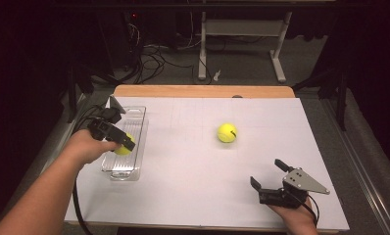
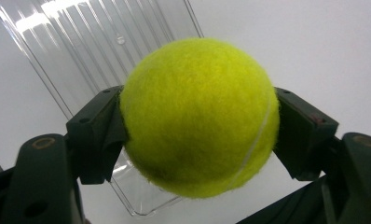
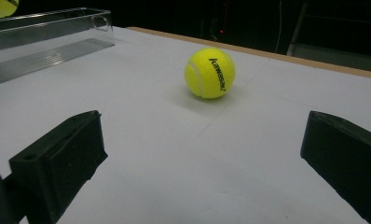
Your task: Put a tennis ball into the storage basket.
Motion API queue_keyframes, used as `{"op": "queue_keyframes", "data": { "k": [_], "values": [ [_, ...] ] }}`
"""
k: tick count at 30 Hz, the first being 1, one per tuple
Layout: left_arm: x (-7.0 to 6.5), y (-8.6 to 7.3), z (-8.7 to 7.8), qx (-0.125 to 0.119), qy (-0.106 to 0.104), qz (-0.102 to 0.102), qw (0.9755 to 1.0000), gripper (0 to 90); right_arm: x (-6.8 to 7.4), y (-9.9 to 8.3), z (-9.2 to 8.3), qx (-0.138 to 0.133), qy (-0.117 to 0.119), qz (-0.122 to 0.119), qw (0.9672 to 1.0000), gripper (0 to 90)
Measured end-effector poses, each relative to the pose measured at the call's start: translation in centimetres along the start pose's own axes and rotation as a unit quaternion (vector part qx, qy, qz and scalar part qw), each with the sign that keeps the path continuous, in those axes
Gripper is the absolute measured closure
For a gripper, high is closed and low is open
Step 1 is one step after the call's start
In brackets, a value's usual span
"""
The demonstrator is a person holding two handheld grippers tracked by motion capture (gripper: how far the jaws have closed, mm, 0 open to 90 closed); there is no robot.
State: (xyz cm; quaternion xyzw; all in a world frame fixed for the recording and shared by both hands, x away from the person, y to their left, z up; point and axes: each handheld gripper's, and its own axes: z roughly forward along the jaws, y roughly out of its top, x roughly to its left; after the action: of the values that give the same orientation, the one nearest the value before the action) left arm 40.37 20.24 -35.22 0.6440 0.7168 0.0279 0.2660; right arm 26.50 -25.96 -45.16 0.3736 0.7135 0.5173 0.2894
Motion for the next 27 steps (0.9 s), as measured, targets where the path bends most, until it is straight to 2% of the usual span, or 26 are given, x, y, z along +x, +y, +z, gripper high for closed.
{"op": "queue_keyframes", "data": {
  "k": [18,20,27],
  "values": [
    [-0.8,2.9,-0.6,-0.009,0.016,-0.002,0.9998,26.6,-0.1,0.0,0.0,-0.002,0.001,-0.001,1.0,0.3],
    [-0.8,3.5,-0.3,-0.011,0.027,-0.001,0.9996,26.5,0.0,0.0,0.0,0.0,0.001,-0.001,1.0,0.3],
    [-0.9,4.6,0.9,-0.01,0.031,-0.01,0.9994,26.5,0.0,0.0,0.1,0.0,0.002,-0.003,1.0,0.3]
  ]
}}
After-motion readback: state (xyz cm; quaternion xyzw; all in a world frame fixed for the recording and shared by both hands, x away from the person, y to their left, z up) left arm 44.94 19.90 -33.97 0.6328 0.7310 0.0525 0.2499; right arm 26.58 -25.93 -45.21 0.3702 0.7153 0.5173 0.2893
